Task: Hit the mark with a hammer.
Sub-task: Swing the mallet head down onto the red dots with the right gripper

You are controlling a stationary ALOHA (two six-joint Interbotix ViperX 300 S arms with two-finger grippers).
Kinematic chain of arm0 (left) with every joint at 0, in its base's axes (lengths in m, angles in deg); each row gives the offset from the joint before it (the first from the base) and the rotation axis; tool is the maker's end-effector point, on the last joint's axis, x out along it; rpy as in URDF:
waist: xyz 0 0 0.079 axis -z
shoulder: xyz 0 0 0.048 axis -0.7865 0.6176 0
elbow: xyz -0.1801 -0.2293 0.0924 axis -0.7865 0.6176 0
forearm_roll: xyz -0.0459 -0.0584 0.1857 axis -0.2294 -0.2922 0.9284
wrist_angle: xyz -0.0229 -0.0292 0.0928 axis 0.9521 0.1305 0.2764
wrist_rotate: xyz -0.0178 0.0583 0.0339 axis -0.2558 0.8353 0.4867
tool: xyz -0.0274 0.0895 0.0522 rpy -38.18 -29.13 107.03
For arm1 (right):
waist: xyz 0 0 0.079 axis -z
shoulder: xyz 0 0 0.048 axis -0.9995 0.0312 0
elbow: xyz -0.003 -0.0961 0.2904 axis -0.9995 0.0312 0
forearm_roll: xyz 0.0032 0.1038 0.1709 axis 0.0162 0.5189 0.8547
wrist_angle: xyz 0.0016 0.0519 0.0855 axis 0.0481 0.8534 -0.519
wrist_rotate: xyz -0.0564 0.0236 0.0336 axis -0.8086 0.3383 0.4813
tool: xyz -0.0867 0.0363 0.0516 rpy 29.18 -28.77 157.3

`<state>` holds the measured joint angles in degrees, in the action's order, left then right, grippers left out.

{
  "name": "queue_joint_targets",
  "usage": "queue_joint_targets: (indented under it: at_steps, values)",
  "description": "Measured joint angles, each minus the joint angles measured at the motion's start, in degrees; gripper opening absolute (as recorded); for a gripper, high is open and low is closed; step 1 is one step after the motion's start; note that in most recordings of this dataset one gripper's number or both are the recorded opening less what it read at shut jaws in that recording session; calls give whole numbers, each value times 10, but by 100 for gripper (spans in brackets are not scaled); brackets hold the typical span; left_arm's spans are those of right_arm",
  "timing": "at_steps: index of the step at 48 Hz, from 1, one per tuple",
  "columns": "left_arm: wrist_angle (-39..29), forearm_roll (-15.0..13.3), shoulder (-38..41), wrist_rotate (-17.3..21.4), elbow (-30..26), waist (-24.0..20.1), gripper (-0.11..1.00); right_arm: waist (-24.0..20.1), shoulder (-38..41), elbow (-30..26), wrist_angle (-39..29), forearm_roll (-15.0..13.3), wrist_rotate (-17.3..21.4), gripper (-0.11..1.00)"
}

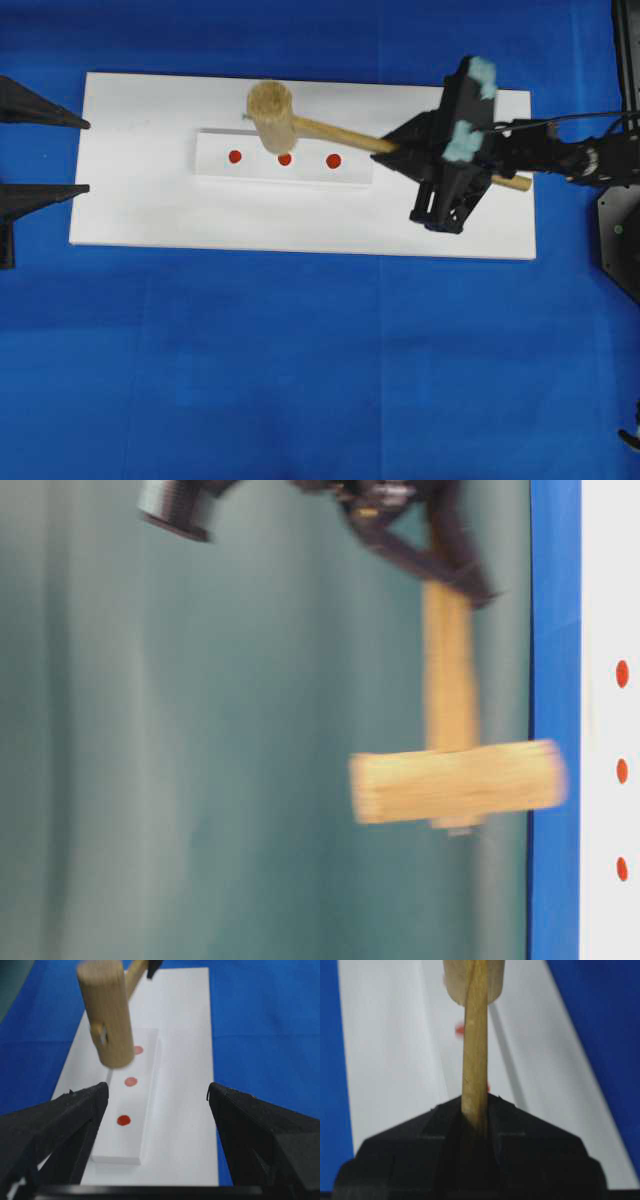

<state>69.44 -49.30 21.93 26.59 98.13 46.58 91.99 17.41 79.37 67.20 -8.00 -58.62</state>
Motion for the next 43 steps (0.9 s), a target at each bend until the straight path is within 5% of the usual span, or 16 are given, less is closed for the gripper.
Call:
queue_joint_targets:
  at_steps: [8,17,43]
  values:
    - [0,0,0,0,0,1,78,1,69,1,-16,34,3,2]
    - [0,0,0,0,0,1,78,0,59,1,-10,38,-2,2]
    - [0,1,0,0,0,0,78,-10,-157,87,18,33,-6,2]
